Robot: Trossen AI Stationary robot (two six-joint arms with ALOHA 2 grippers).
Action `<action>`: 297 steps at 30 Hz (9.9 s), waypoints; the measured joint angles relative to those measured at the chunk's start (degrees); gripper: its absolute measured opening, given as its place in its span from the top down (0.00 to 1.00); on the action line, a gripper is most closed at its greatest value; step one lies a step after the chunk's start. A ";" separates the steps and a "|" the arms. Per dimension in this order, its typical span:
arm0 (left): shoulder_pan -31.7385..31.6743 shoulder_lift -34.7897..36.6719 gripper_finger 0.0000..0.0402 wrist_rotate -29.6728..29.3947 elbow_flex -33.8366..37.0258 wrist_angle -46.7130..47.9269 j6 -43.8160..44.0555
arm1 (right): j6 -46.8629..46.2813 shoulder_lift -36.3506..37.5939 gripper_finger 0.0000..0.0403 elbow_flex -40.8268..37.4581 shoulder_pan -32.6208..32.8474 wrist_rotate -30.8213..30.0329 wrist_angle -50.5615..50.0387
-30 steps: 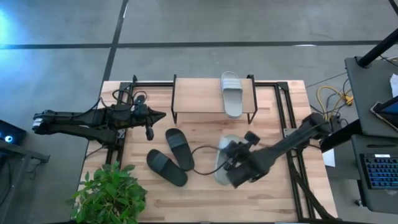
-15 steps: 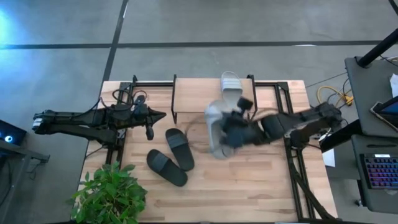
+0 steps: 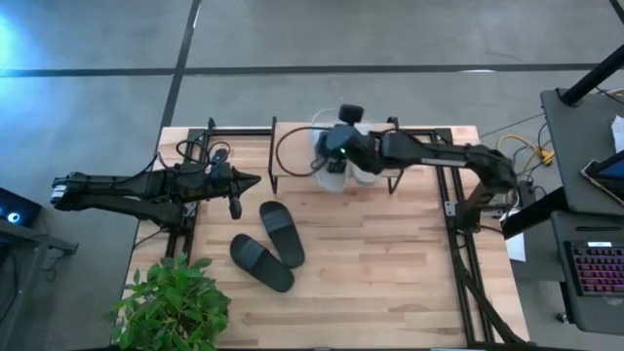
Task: Pick and place slides into the shelf
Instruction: Put the gray slide on the shelf, then adjust the gray slides on the shelf, then put the left black slide under the shelf
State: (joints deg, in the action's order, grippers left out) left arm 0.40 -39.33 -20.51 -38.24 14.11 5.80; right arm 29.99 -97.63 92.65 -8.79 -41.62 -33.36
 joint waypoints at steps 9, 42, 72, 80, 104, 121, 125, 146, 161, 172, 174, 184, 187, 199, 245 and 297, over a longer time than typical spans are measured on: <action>0.00 0.00 1.00 -0.48 0.13 0.24 -0.04 | 4.35 -6.57 0.93 0.52 -7.56 2.59 4.39; -0.02 0.00 1.00 -0.85 0.15 0.39 -0.17 | -4.07 -8.63 0.68 -0.05 -9.05 2.88 -2.57; -0.02 -0.20 1.00 -0.81 0.00 -0.13 0.04 | -23.57 -3.82 0.57 -0.12 -8.09 6.46 -6.95; -0.01 -0.31 1.00 -0.79 0.04 -0.04 1.40 | -34.34 -5.69 0.57 -0.08 -8.24 4.06 -7.18; -0.02 -0.22 1.00 -0.79 0.13 0.39 1.36 | -35.47 -2.73 0.57 1.79 -4.71 4.41 -20.49; 0.00 -0.24 1.00 -0.78 0.15 0.37 1.38 | -42.11 0.15 0.75 8.27 -20.45 11.65 -47.49; -0.02 0.04 1.00 -0.76 0.15 0.33 1.40 | -41.52 -0.27 0.89 7.61 -23.80 18.34 -47.35; -0.01 0.00 1.00 -0.74 0.15 0.36 1.51 | -39.38 -0.92 0.98 0.98 -26.41 32.94 -41.03; -0.02 0.07 1.00 -0.74 0.15 0.37 2.95 | -39.60 -0.77 0.98 0.84 -25.83 36.21 -43.02; 0.00 0.09 1.00 -0.75 0.16 0.36 3.06 | -34.51 3.82 0.98 0.84 -14.94 46.10 -45.91; -0.01 0.09 1.00 -0.72 0.17 0.11 3.84 | -34.53 4.33 0.98 0.84 -11.34 46.08 -45.27; -0.04 -6.64 1.00 13.19 -11.98 15.69 16.59 | -42.24 6.48 0.98 0.73 1.59 34.45 -40.38; -0.04 -12.03 1.00 13.21 -21.03 25.18 19.35 | -47.57 8.00 0.98 0.73 2.91 32.99 -38.68; 1.26 -33.83 1.00 10.19 -42.47 47.25 25.09 | -60.01 18.07 0.98 0.13 14.71 17.31 -38.81; 22.73 -79.68 1.00 26.67 -65.60 75.93 66.31 | -63.87 35.74 0.98 -5.76 41.79 -0.49 -43.54; 21.09 -77.46 0.68 21.34 -48.40 74.89 64.35 | -75.01 44.76 0.98 -18.13 41.79 -0.49 -44.31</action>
State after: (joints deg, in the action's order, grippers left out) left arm 21.50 -116.79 0.83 -86.64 89.00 70.15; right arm -45.01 -52.87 74.52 32.99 -42.11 -77.67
